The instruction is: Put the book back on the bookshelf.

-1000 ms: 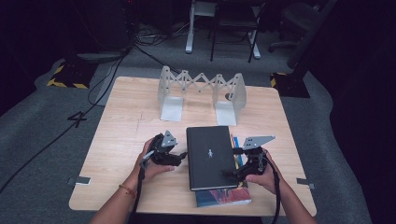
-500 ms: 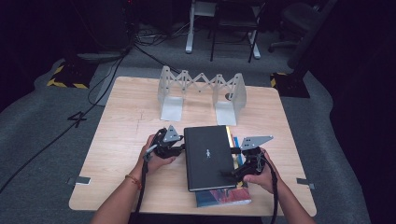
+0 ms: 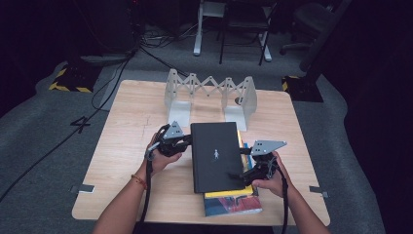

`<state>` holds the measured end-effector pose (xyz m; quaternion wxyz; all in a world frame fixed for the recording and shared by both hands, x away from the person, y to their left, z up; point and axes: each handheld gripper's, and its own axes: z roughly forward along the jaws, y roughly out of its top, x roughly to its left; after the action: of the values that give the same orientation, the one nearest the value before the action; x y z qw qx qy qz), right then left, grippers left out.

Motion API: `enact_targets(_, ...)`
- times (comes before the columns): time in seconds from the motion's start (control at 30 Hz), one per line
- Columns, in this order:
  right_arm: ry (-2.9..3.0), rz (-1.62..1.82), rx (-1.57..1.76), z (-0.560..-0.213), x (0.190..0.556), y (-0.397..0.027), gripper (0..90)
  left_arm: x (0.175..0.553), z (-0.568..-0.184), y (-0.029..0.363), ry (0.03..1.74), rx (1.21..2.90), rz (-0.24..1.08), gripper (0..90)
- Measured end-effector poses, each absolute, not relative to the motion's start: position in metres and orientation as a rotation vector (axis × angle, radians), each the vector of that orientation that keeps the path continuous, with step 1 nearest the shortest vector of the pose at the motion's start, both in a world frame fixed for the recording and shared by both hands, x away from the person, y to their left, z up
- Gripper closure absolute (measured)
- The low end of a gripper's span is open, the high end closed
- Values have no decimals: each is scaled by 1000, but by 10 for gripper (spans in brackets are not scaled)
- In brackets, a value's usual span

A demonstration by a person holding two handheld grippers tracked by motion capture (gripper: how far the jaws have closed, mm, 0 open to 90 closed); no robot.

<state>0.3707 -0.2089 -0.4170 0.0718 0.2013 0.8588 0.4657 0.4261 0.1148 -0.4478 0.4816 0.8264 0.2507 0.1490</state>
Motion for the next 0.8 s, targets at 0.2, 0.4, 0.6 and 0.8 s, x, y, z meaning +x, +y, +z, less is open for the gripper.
enact_targets(0.2, 2498, 1443, 583, -410, 373, -210, 155, 427, -431, 112, 578, 2019, 369, 852)
enact_targets(0.4, 2448, 1445, 568, -402, 375, -214, 219, 430, -417, 109, 577, 2030, 373, 871)
enact_targets(0.6, 2390, 1465, 561, -396, 380, -219, 316, 433, -401, 105, 576, 2034, 406, 896)
enact_targets(0.8, 2331, 1502, 554, -391, 381, -228, 411, 434, -387, 98, 571, 2031, 430, 897)
